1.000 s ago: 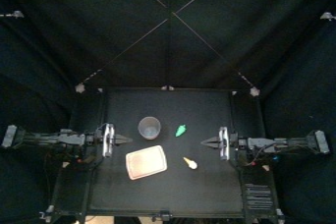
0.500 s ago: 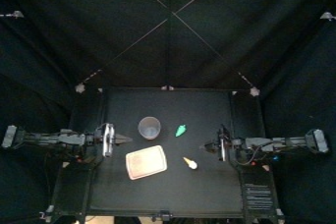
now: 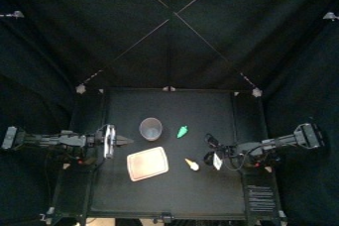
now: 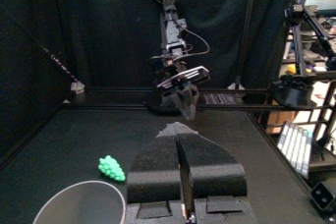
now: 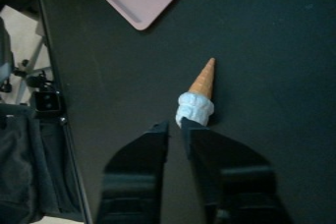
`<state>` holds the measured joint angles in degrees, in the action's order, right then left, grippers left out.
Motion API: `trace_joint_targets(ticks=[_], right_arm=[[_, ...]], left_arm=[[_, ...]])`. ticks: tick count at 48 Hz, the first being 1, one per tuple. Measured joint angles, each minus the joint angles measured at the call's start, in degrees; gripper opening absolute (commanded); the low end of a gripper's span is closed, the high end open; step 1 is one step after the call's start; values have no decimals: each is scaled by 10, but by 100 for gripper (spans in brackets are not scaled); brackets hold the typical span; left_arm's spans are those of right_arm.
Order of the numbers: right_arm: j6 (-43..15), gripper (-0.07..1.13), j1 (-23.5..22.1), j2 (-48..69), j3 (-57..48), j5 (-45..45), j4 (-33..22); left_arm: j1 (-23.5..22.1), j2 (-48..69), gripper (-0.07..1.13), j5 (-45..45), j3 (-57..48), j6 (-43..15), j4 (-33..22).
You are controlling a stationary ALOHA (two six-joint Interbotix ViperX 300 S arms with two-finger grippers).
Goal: Pick the ice cream then place it in the grey bowl
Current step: Pick the ice cream
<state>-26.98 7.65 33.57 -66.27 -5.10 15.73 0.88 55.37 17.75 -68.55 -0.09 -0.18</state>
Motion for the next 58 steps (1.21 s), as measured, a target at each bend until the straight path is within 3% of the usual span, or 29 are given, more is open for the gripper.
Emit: trace_joint_targets(ticks=[5,9,58], right_arm=[[-1,99,-1,-41,16,0,-1],[-1,105,-1,-69,26,1,-3],[-3,104,17,-304,137,-22,1]], left_arm=[[0,0,-3,0,-1,0,1],[0,0,-3,-1,-1,0,1],[-1,3,-3,-3,-3,0,1]])
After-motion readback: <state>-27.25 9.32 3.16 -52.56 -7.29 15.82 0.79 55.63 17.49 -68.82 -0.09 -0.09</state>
